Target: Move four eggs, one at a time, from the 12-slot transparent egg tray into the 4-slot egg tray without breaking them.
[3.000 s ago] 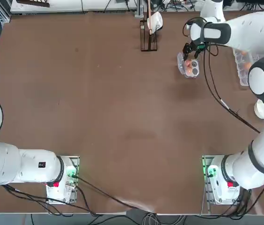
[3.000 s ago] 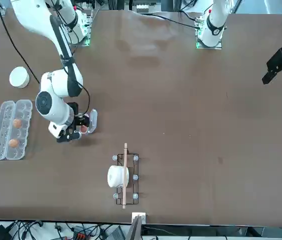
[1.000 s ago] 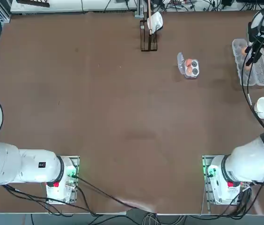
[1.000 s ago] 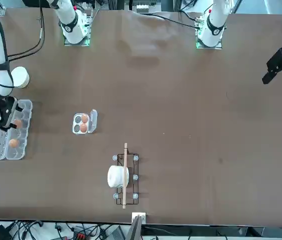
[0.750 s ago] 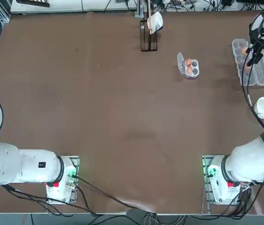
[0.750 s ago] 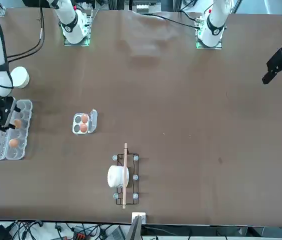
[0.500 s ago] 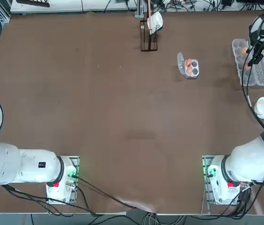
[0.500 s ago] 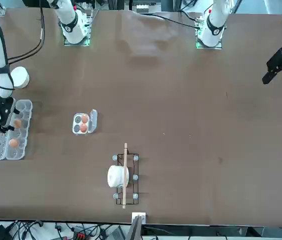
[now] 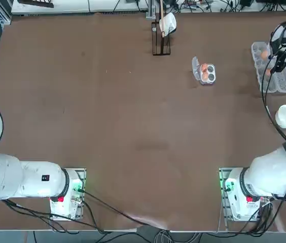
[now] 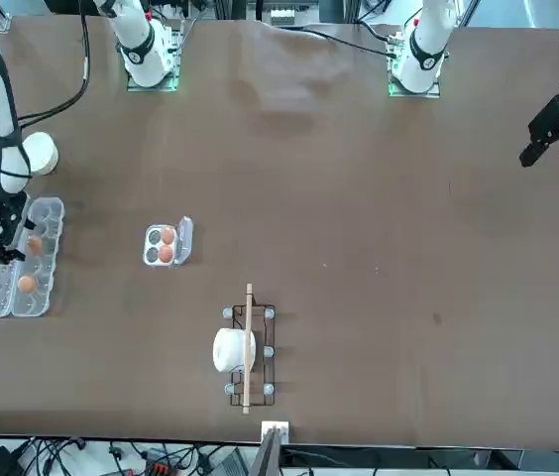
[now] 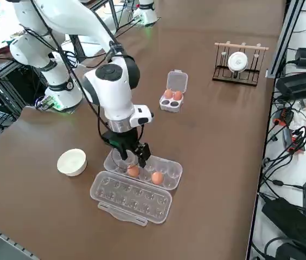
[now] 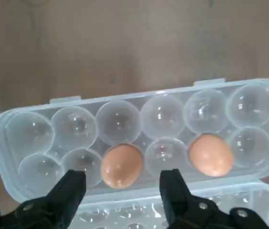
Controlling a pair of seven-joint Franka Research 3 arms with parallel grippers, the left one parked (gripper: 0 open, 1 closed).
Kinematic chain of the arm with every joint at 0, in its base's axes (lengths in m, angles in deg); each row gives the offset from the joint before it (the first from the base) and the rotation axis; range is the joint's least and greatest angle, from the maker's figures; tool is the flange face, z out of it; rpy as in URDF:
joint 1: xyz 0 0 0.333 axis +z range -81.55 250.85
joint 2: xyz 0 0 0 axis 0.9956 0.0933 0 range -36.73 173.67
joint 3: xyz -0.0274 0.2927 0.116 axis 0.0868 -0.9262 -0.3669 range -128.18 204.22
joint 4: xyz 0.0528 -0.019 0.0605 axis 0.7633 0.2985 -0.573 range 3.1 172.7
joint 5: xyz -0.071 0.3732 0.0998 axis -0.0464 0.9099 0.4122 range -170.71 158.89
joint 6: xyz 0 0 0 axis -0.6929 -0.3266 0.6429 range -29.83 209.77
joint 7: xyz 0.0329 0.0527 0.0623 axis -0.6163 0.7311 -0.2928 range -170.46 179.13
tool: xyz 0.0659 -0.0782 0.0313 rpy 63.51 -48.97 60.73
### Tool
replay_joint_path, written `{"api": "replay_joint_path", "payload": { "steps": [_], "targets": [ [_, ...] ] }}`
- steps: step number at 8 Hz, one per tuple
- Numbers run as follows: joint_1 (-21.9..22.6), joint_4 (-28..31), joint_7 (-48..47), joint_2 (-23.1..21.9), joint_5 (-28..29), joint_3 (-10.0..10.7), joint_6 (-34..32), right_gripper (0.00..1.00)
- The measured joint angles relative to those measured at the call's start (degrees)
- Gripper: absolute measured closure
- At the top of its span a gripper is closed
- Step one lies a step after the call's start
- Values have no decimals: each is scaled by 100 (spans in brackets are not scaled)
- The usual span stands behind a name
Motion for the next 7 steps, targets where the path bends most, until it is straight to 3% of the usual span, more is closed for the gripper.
{"api": "replay_joint_path", "payload": {
  "steps": [7],
  "targets": [
    [-181, 31, 175, 312, 67, -134, 349, 9]
  ]
}}
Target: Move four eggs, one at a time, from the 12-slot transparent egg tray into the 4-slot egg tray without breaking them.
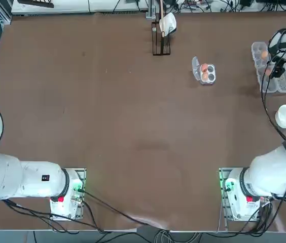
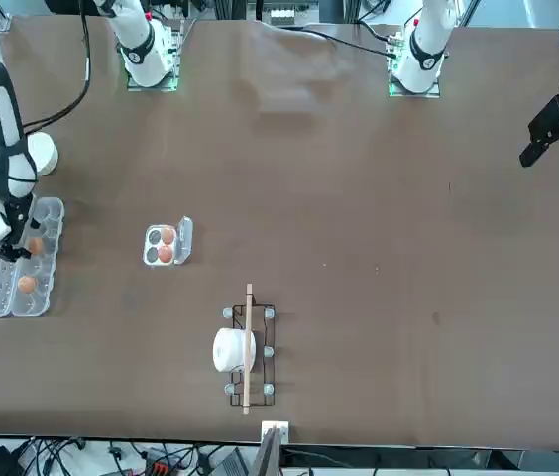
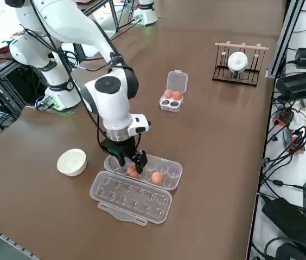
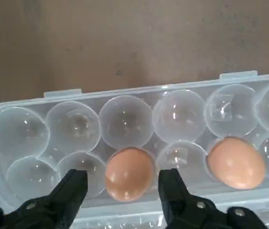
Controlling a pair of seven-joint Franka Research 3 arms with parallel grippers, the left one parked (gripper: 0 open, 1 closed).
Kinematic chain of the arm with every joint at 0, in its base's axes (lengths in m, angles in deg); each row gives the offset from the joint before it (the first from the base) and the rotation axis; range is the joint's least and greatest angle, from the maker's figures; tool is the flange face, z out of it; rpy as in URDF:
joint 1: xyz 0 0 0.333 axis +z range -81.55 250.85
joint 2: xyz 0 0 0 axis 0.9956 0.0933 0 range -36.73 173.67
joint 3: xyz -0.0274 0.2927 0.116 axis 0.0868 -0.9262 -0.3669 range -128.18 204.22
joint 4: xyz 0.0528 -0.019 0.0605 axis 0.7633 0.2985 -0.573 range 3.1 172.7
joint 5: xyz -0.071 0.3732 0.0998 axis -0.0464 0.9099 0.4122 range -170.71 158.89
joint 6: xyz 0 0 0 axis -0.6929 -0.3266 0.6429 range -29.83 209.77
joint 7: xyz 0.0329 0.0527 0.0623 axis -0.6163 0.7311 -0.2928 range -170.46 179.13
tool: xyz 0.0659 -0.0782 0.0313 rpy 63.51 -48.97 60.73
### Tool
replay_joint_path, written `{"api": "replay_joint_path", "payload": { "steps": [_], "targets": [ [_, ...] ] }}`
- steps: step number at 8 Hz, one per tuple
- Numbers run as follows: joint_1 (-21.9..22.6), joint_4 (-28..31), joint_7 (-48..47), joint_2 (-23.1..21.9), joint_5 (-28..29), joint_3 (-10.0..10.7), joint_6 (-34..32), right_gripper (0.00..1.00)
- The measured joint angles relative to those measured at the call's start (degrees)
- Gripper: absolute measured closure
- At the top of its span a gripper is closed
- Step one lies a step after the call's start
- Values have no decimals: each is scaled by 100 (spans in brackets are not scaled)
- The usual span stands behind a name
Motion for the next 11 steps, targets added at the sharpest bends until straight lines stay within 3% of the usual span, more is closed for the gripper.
{"api": "replay_joint_path", "payload": {
  "steps": [4, 11],
  "targets": [
    [-378, -23, 8, 122, 2, -383, 110, 11],
    [-438, -145, 55, 176, 3, -406, 135, 18]
  ]
}}
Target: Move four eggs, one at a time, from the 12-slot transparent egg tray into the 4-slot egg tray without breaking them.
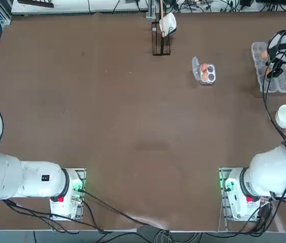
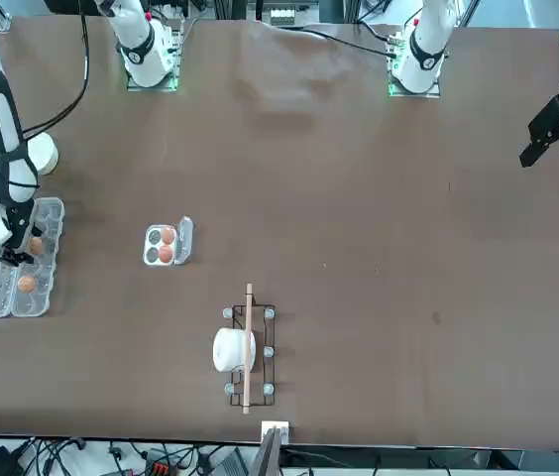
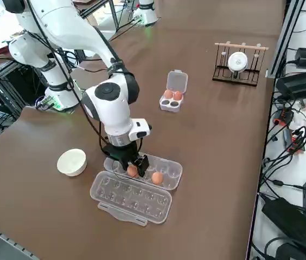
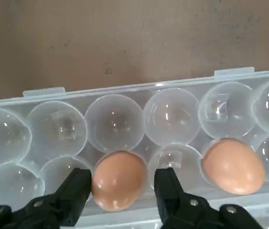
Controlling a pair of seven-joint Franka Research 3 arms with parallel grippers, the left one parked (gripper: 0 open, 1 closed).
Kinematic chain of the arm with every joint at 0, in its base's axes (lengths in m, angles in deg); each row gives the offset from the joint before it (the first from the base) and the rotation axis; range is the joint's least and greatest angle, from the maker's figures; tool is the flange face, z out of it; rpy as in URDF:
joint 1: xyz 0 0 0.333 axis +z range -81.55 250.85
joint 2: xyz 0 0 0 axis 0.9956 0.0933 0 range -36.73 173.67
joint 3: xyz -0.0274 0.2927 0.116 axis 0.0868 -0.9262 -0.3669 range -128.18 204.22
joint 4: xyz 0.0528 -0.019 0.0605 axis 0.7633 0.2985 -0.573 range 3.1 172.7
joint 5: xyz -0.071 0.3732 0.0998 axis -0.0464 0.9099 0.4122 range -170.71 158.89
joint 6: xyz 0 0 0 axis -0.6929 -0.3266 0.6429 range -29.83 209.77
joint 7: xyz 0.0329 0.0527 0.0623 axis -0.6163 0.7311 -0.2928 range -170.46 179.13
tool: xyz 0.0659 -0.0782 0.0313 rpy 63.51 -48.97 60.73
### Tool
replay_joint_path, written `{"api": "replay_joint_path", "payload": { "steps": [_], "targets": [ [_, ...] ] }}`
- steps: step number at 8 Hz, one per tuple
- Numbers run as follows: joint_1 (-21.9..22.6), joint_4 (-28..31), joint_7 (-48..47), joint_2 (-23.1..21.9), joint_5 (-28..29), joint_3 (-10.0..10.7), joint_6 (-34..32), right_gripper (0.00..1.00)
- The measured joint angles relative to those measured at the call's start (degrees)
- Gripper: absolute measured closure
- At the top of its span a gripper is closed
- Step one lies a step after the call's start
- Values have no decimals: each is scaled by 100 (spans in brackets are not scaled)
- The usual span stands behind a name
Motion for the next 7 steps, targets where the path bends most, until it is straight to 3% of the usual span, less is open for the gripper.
{"api": "replay_joint_path", "payload": {
  "steps": [4, 7],
  "targets": [
    [-28, -32, 19, 68, 1, -2, -3, 26],
    [-53, -43, 106, 8, 13, -5, -97, 40]
  ]
}}
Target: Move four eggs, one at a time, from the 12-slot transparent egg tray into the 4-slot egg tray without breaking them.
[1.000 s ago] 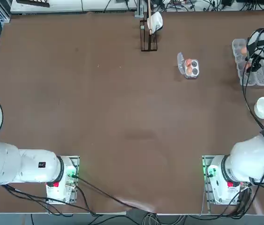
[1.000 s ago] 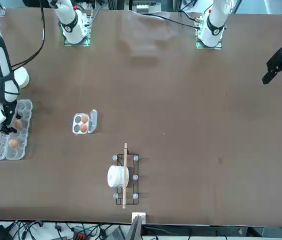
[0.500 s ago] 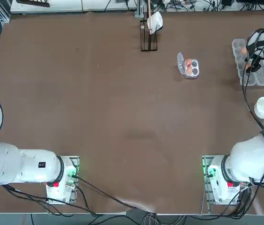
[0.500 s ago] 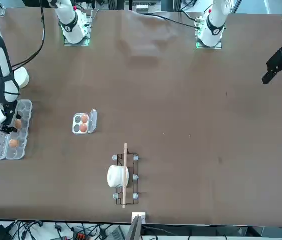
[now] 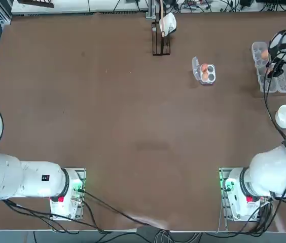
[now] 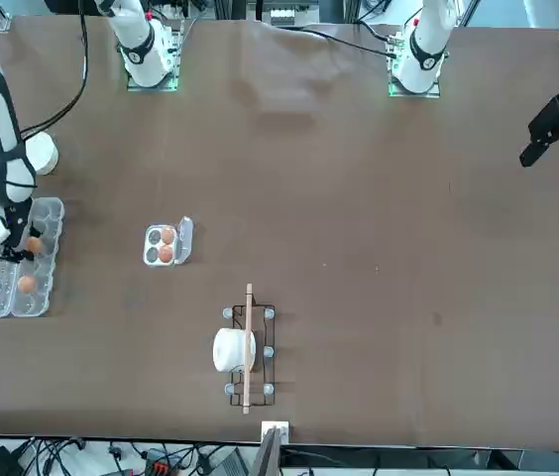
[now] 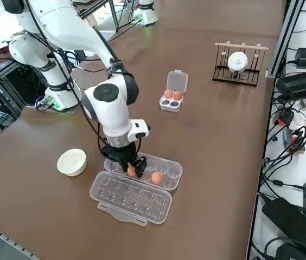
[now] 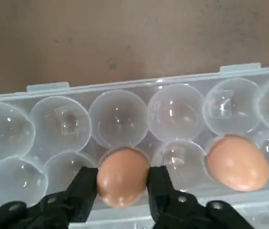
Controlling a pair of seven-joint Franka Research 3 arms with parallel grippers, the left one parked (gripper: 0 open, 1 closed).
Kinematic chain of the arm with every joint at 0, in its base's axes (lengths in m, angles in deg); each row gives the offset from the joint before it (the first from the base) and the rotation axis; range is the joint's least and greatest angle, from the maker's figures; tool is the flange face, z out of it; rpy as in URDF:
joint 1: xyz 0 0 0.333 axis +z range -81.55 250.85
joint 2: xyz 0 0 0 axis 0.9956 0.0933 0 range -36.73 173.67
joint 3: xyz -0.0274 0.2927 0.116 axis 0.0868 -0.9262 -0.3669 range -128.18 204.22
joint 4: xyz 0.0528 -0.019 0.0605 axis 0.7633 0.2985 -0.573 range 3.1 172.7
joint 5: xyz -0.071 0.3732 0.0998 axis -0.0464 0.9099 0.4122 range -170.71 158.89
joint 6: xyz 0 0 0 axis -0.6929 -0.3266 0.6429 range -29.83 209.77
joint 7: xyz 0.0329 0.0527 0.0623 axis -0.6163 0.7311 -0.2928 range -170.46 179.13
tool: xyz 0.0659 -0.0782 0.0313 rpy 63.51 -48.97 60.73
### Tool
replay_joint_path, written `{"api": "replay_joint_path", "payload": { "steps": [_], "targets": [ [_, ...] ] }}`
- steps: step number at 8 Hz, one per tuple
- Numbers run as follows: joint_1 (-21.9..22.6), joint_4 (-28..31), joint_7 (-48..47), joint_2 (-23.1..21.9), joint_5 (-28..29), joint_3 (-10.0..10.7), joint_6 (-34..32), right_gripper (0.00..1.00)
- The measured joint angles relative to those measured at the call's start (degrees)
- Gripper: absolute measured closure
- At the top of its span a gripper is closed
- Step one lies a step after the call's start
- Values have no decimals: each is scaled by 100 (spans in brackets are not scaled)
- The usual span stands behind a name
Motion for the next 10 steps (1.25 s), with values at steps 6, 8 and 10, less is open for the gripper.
{"api": "replay_joint_path", "payload": {
  "steps": [6, 8, 10],
  "targets": [
    [14, -278, -57, -389, 194, -87, -827, 41],
    [113, -292, -363, -810, 200, -127, -1278, 41],
    [297, -299, -922, -1084, 199, -133, -1618, 41]
  ]
}}
